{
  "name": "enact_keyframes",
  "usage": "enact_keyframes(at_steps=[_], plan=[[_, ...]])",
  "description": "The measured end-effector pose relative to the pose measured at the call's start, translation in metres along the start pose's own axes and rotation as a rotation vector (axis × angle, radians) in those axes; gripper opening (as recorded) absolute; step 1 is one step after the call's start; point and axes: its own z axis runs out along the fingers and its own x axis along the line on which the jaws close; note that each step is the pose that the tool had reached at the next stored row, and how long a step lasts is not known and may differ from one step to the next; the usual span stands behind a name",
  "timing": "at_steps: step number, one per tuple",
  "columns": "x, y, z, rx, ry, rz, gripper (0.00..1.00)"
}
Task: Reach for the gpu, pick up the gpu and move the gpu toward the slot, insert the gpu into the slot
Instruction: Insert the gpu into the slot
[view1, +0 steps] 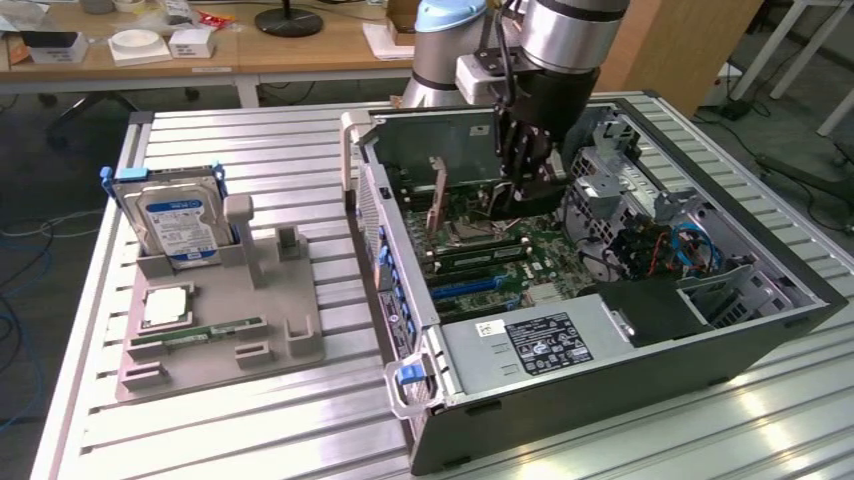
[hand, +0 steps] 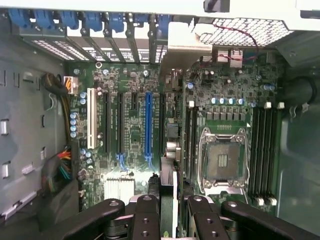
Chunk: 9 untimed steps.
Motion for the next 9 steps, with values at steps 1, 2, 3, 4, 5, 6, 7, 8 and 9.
enact_keyframes(at_steps=[1,2,3,4,5,6,7,8,9], plan=[[0.001,0.0007,0.0009,-0.0002,0.0001,0.0,0.27],[0.002,0.0008,0.0014,-0.0001,0.0001,0.0,0.27],[0.005,0.0009,0.0017,0.0,0.0,0.0,0.27],[0.007,0.0009,0.0019,0.0,-0.0001,0.0,0.27],[0.01,0.001,0.002,-0.0001,0.0,0.0,0.27],[0.013,0.001,0.0022,0.0,0.0,0.0,0.27],[0.015,0.0012,0.0026,0.0,0.0,0.0,0.27],[0.015,0.0018,0.0037,0.0,-0.0002,0.0,0.27],[0.016,0.0031,0.0052,0.0,0.0001,0.0,0.27]])
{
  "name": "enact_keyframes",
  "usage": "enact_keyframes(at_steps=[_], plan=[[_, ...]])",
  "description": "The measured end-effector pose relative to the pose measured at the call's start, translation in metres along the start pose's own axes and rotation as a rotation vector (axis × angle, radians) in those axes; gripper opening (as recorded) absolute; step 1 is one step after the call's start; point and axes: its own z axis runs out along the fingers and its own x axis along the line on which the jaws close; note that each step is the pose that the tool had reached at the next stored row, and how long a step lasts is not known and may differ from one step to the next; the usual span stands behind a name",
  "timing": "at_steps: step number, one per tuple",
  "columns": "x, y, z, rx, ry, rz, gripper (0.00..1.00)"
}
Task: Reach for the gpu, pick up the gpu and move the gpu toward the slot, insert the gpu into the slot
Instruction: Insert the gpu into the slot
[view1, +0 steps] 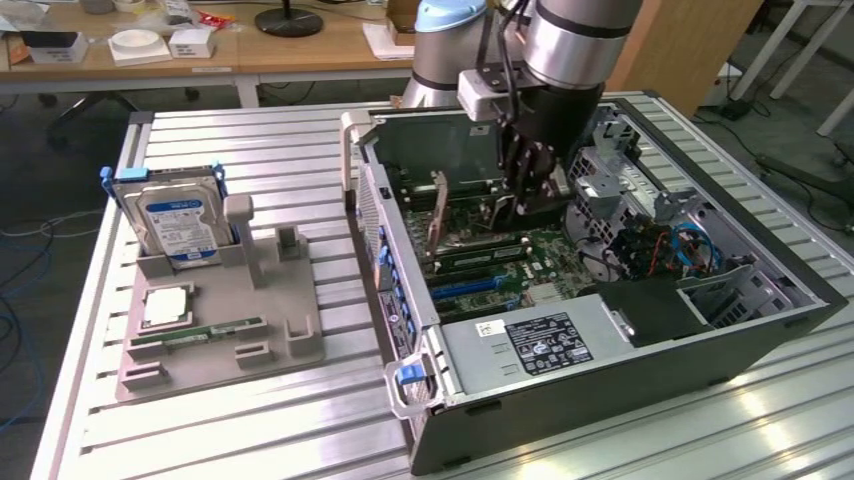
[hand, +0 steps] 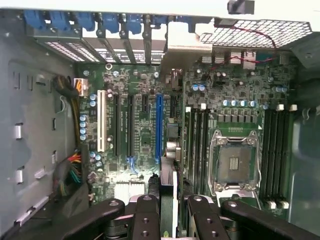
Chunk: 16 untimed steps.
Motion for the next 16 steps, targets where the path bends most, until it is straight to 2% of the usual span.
enact_keyframes(at_steps=[4,10,14,16], plan=[[0.0,0.0082,0.007,0.0,0.0016,0.0,0.27],[0.001,0.0091,0.0179,-0.0001,0.0019,0.0,0.27],[0.002,0.0154,0.0251,0.0,0.0019,0.001,0.27],[0.002,0.0158,0.0277,0.0,0.002,0.001,0.27]])
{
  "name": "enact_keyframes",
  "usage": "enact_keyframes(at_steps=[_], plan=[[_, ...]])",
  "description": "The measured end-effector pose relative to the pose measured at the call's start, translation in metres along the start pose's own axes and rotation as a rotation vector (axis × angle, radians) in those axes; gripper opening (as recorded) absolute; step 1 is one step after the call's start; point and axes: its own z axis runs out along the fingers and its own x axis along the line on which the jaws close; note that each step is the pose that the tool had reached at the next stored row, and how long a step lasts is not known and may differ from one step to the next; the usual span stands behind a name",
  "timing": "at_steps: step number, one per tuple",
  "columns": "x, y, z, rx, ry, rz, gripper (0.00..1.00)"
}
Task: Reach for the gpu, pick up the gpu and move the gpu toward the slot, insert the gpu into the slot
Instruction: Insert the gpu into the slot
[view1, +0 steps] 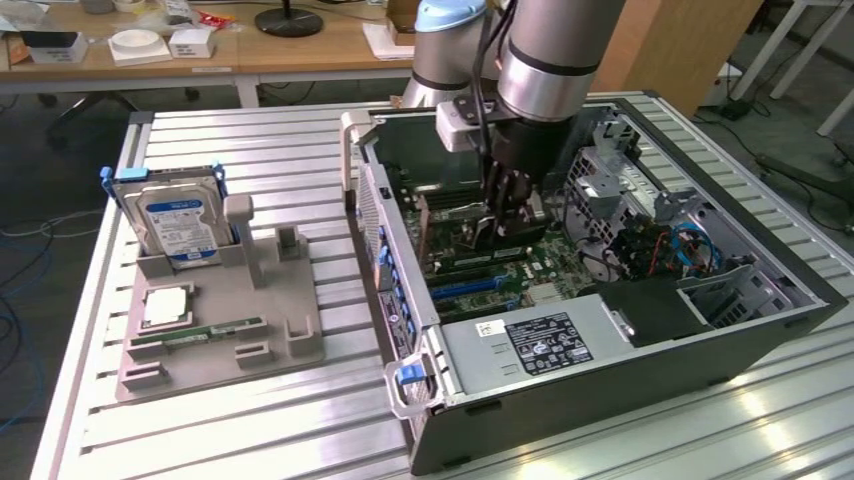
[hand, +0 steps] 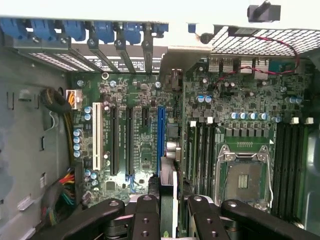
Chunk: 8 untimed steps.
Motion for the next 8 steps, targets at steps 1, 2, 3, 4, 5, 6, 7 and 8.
enact_keyframes(at_steps=[1,2,3,4,5,6,7,8], plan=[[0.0011,0.0001,0.001,-0.0001,-0.0001,0.0,0.27],[0.0022,0.0002,0.0021,0.0,-0.0001,0.0,0.27],[0.0032,0.0002,0.0032,0.0,-0.0002,0.0,0.27],[0.004,0.0002,0.0045,0.0001,-0.0002,0.0,0.27],[0.0046,0.0003,0.0059,0.0001,-0.0002,0.0,0.27],[0.0048,0.0004,0.0074,0.0,-0.0001,0.0,0.27],[0.0048,0.0008,0.0092,0.0001,-0.0002,0.0,0.27],[0.0049,0.0019,0.0109,0.0001,-0.0002,0.0,0.27]])
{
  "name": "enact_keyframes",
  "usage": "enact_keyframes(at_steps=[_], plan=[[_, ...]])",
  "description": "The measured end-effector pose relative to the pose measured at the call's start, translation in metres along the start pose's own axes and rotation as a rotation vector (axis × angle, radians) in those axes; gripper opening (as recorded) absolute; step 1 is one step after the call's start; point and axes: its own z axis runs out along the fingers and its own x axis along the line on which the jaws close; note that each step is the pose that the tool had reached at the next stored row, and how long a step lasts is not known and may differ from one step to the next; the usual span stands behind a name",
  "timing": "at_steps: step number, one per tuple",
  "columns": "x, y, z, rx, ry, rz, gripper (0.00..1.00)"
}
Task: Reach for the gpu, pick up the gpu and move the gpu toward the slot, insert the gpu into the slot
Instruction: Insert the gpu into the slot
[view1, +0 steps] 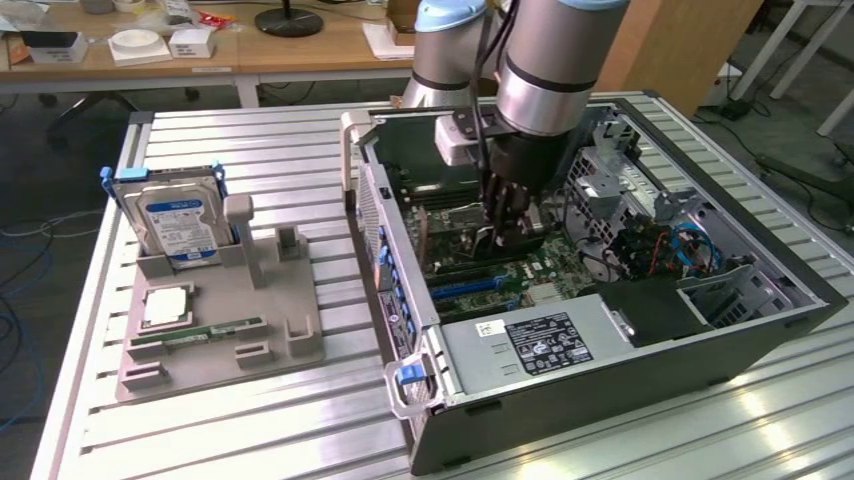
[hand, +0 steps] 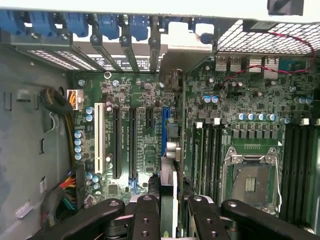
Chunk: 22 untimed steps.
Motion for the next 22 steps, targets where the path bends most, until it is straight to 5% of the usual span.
enact_keyframes(at_steps=[10,22], plan=[[0.001,0.0031,0.0165,-0.0001,0.0001,0.0,0.27],[0.001,0.0074,0.0237,-0.0001,0.0002,0.0,0.27]])
